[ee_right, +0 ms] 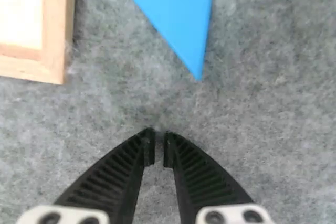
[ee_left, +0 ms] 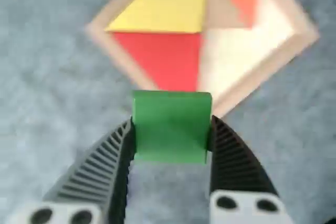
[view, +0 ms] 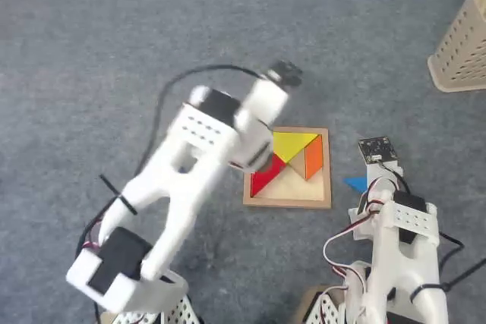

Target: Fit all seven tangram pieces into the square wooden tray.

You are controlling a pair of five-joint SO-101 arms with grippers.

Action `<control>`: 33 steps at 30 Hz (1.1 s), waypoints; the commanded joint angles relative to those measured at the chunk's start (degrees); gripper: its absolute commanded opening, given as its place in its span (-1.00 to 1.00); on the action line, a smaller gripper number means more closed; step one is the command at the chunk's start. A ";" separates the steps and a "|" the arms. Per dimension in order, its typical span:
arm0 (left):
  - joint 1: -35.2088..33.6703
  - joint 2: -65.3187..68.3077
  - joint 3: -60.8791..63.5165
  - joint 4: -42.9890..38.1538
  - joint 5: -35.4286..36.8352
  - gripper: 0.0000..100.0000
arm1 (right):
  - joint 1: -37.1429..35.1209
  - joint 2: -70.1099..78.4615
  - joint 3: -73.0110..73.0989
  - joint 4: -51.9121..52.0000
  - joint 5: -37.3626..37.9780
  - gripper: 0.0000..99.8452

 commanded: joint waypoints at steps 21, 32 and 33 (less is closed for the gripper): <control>10.73 6.42 2.86 -11.69 9.32 -0.68 | 1.01 -1.19 0.62 -2.07 0.97 -0.89; 10.29 6.42 2.77 -10.37 10.29 -0.44 | 1.01 -1.19 0.62 -2.07 0.97 -0.89; 10.29 6.33 2.77 -10.37 10.29 -0.42 | 1.01 -1.19 0.62 -2.07 0.97 -0.89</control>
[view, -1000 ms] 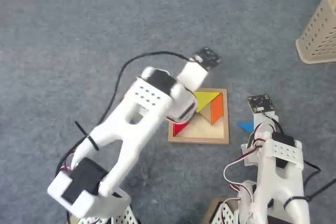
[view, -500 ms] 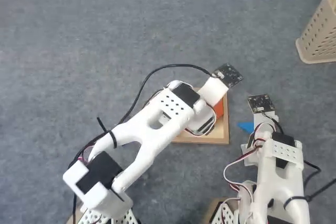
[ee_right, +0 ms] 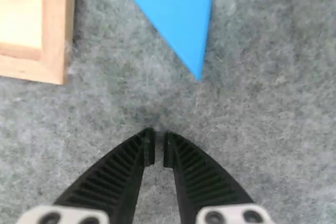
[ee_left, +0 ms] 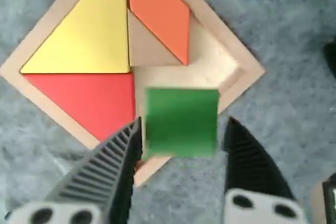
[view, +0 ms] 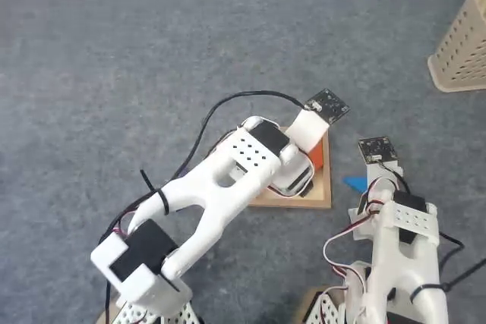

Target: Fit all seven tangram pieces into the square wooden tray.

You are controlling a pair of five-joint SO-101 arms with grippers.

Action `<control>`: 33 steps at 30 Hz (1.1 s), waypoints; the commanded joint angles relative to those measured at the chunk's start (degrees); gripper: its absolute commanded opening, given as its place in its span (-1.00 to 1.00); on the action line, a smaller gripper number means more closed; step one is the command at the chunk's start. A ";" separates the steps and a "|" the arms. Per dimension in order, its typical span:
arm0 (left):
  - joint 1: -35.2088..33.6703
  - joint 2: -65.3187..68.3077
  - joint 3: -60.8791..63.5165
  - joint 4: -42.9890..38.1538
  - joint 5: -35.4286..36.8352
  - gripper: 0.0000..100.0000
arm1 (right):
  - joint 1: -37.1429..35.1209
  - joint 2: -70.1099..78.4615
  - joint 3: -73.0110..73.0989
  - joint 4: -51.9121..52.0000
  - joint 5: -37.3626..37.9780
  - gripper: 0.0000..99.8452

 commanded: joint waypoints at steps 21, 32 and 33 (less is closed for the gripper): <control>-1.05 -0.62 6.90 -6.86 -1.85 -0.42 | 1.01 -1.19 0.70 -2.07 0.97 -0.89; -11.60 10.11 1.36 -7.38 -4.75 -0.42 | 1.01 -1.19 0.70 -2.07 0.97 -0.89; -11.43 10.02 1.19 -7.30 -4.75 -0.42 | 1.01 -1.19 0.70 -2.07 0.97 -0.89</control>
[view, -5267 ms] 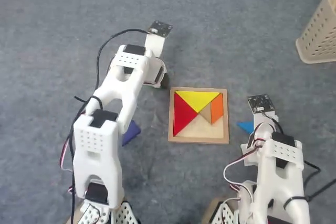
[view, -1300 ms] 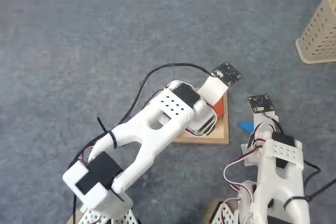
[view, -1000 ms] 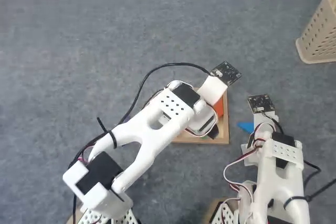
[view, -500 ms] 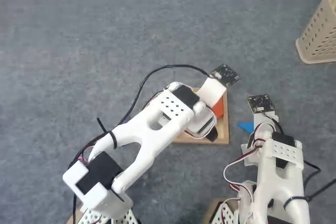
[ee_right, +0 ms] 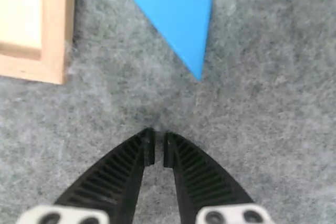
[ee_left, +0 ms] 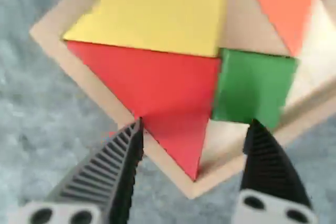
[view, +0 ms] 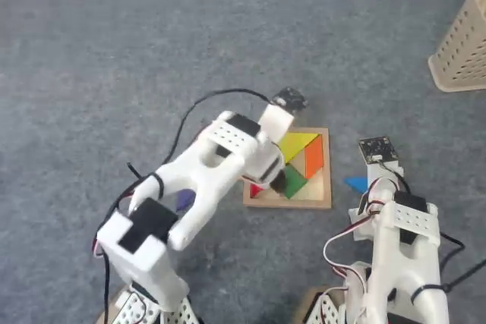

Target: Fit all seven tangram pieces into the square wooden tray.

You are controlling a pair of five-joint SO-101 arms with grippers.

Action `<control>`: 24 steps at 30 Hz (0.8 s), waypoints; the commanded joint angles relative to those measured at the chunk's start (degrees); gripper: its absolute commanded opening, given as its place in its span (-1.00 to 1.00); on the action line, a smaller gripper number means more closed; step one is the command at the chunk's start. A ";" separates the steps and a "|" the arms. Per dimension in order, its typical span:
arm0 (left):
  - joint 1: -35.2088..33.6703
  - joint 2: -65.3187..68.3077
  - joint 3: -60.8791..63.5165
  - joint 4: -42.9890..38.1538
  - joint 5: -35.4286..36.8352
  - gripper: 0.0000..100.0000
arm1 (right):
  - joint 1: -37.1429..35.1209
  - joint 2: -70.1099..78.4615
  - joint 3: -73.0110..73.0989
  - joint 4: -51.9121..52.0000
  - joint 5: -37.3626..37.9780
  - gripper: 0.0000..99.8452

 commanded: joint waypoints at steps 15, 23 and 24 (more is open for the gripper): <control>-14.33 -30.15 -1.71 18.11 -4.48 -0.42 | 1.01 -1.19 0.70 -1.98 0.97 -0.89; -29.63 -33.41 13.32 15.91 -9.49 -0.42 | 1.01 -1.19 0.70 -1.98 0.97 -0.89; -29.54 -33.14 15.69 14.15 -10.29 -0.42 | 1.01 -1.19 0.70 -1.98 0.97 -0.89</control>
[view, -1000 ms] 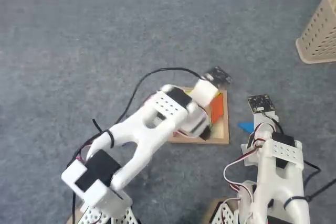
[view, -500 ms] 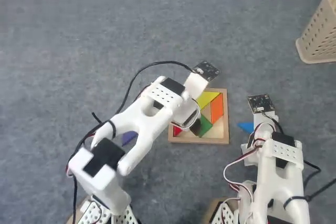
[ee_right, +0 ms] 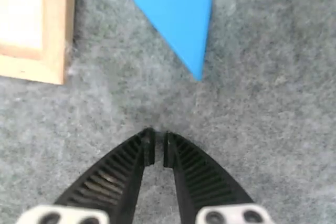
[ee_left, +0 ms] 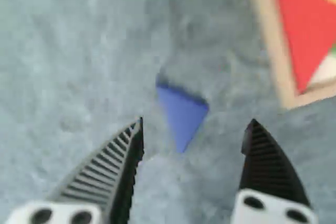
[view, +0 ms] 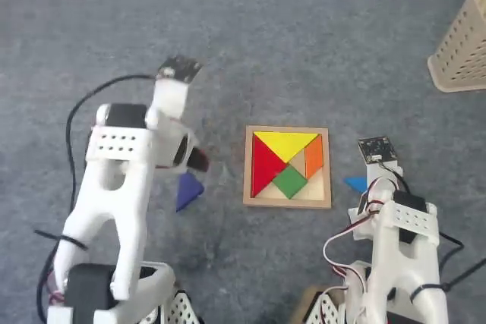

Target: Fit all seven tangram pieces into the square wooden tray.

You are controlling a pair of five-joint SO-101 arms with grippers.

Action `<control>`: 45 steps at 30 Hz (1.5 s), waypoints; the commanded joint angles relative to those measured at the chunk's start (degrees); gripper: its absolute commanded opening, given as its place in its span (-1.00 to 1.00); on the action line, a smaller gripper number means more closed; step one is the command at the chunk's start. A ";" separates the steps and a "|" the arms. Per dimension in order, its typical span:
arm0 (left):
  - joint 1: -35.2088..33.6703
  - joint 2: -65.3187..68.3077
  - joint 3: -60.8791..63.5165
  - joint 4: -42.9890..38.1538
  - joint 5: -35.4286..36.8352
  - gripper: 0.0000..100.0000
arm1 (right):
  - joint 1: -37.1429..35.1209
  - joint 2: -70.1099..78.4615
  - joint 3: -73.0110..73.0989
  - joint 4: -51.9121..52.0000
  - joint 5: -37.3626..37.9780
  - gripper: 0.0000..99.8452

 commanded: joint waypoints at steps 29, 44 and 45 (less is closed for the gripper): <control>3.96 17.93 13.05 -19.34 -0.44 -0.56 | 1.01 -1.19 0.70 -1.98 0.97 -0.89; 4.57 8.97 11.56 -14.51 -0.44 -0.83 | 1.01 -1.19 0.70 -1.98 0.97 -0.89; 4.57 6.68 11.47 -13.27 -0.44 -0.83 | 1.01 -1.19 0.70 -1.98 0.97 -0.89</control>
